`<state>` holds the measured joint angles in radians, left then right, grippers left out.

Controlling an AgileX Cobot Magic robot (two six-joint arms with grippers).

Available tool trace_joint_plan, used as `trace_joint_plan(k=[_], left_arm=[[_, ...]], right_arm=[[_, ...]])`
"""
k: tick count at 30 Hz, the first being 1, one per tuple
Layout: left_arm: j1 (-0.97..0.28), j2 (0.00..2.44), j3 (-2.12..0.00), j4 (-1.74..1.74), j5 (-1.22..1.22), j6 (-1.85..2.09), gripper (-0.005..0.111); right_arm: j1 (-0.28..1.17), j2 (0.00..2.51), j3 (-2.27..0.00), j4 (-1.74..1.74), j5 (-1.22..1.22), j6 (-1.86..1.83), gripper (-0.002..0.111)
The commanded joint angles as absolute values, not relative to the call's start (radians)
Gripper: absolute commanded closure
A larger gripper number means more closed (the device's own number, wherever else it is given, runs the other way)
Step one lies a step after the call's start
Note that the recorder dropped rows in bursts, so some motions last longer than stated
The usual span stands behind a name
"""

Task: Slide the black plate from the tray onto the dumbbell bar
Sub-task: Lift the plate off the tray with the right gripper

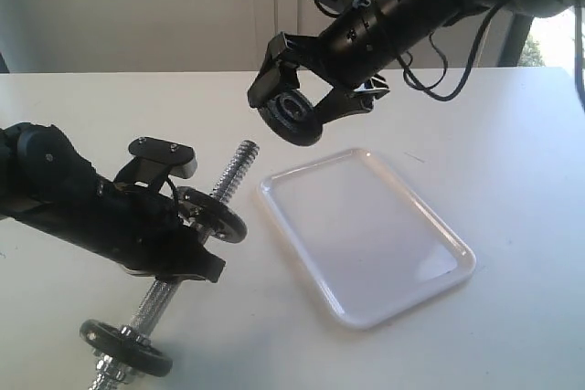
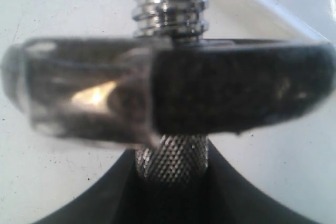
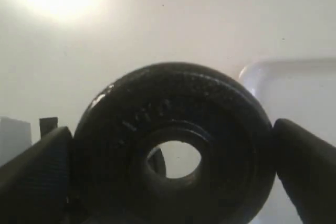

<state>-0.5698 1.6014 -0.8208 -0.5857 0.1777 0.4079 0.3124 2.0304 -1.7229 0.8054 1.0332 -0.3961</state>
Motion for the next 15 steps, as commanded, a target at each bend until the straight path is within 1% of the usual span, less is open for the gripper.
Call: trace_joint_plan(k=[1,7,15], left_arm=[[-0.593,1.56,-0.837,-0.618,0.15,0.45,0.107],[-0.593,1.56,-0.837,-0.618,0.15,0.45,0.107],[-0.593,1.56,-0.837,-0.618,0.15,0.45,0.107]], right_arm=[[0.287,2.051,-1.748,0.972,0.98,-0.423,0.108],[0.287,2.059,-1.748,0.97,0.899,-0.423,0.108],[0.307,2.114,-1.744,0.972,0.916,-0.423,0.108]])
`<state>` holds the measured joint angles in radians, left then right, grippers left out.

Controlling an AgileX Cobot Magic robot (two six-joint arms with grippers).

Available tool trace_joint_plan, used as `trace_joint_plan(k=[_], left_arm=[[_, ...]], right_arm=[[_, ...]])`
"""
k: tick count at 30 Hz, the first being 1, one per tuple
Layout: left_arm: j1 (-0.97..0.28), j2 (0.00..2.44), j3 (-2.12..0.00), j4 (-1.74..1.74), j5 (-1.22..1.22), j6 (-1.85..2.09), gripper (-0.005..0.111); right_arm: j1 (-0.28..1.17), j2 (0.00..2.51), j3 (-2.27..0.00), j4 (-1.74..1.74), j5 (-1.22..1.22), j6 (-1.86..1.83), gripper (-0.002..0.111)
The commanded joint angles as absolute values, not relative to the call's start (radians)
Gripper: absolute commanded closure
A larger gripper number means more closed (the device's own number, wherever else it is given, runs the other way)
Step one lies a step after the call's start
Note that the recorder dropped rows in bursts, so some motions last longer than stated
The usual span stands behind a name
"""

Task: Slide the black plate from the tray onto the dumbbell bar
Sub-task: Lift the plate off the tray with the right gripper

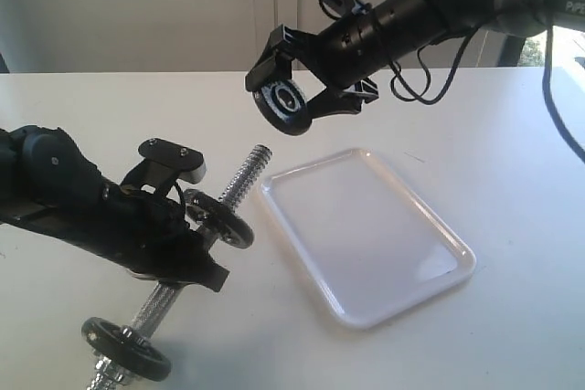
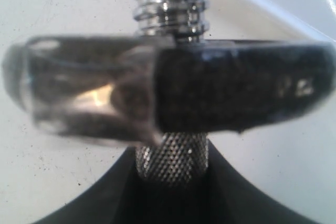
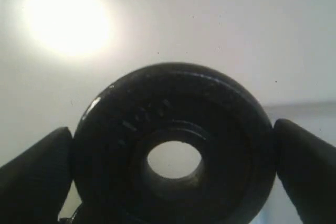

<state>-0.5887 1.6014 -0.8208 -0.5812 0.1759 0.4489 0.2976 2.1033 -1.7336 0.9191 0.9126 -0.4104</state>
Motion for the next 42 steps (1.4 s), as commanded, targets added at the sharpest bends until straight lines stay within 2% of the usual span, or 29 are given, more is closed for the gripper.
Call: trace_joint_plan(k=[1,23,42], left_arm=[[-0.593,1.56,-0.837,-0.618,0.15,0.45,0.107],[-0.593,1.56,-0.837,-0.618,0.148,0.45,0.107],[-0.593,1.56,-0.837,-0.618,0.15,0.45,0.107]], right_arm=[[0.308,2.119,-1.744,0.972,0.916,-0.423,0.108],[0.357,2.156,-1.744,1.014,0.941,-0.418,0.108],[0.301,2.126,-1.784,0.964,1.097,-0.413,0.108]])
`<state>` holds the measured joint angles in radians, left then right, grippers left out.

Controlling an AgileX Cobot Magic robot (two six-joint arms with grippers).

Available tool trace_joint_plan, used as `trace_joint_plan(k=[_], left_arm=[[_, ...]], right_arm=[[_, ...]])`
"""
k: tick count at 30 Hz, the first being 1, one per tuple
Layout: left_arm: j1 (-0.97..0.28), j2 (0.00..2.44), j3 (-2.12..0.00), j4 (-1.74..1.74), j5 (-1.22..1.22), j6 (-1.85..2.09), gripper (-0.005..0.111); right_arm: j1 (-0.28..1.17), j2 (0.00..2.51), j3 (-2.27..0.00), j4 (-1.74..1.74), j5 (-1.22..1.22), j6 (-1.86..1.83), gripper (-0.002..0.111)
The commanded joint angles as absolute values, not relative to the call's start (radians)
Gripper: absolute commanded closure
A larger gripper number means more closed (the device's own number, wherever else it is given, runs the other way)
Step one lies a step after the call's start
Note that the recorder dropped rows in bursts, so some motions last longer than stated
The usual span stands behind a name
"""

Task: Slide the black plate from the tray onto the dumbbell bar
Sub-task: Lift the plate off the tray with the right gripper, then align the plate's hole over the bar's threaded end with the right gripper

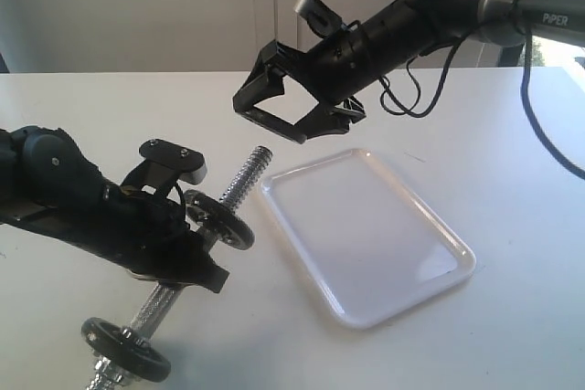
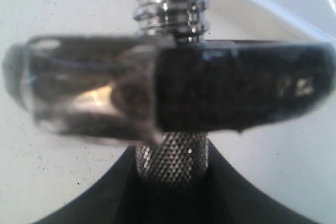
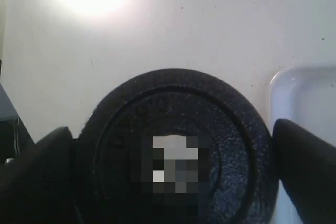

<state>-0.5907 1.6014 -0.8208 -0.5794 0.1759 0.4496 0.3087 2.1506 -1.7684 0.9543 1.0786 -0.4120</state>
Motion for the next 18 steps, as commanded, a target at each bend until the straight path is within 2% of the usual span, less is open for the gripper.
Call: trace_joint_plan(k=[1,18], left_arm=[[-0.593,1.56,-0.837,-0.618,0.15,0.45,0.107],[-0.593,1.56,-0.837,-0.618,0.15,0.45,0.107]], right_arm=[[0.301,2.126,-1.784,0.947,1.099,-0.405,0.108],[0.301,2.139,-1.778,0.93,1.119,-0.336,0.108]])
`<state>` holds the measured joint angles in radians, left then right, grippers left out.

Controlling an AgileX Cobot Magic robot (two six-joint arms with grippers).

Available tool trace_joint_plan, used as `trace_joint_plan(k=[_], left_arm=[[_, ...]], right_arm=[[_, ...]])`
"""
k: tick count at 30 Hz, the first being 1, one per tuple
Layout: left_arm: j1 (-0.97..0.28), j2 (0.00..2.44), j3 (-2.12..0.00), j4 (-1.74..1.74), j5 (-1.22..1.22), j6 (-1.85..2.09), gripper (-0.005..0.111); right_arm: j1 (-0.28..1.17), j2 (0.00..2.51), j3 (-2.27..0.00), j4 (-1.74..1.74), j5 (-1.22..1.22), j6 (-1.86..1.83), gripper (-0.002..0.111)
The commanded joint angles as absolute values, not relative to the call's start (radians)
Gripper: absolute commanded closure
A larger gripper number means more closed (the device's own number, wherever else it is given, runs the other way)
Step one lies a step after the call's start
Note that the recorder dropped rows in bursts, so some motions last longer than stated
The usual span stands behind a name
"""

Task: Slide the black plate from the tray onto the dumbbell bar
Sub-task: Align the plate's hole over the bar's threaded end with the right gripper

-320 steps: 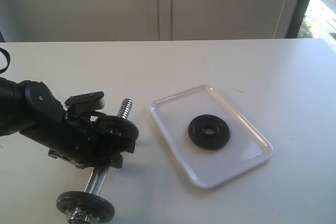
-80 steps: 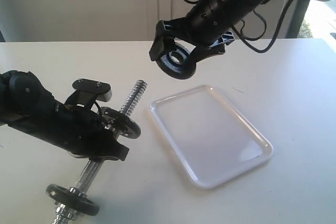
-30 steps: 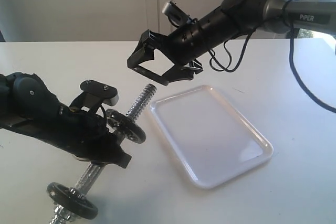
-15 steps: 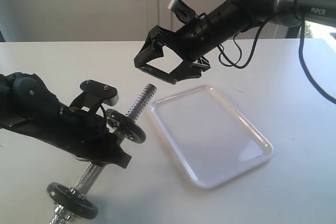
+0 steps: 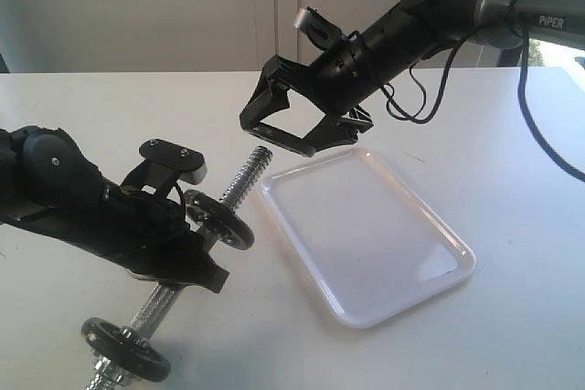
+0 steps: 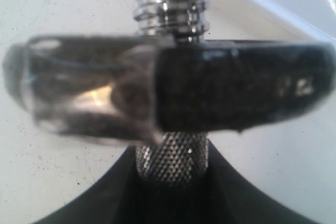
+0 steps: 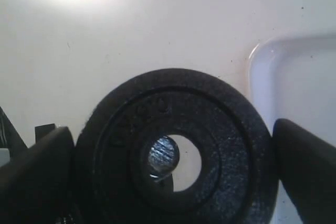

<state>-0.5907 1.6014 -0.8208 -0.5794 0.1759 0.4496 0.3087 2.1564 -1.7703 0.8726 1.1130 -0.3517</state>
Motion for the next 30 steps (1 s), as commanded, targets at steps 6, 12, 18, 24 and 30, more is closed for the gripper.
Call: trace_joint_plan(k=[6,12,18,24,30], left_arm=[[-0.593,1.56,-0.837,-0.618,0.15,0.45,0.107],[-0.593,1.56,-0.837,-0.618,0.15,0.45,0.107],[-0.593,1.56,-0.837,-0.618,0.15,0.45,0.107],[-0.593,1.56,-0.837,-0.618,0.15,0.45,0.107],[-0.593,1.56,-0.837,-0.618,0.15,0.45,0.107]], right_arm=[[0.303,2.139,-1.778,0.93,1.117,-0.311,0.108],[0.318,2.14,-1.778,0.93,1.099,-0.31,0.108],[0.318,2.171,-1.778,0.941,1.115,-0.306,0.108],[0.318,2.18,-1.778,1.0,1.126,-0.31,0.108],[0.318,2.18,-1.778,1.027,1.142,-0.31,0.108]])
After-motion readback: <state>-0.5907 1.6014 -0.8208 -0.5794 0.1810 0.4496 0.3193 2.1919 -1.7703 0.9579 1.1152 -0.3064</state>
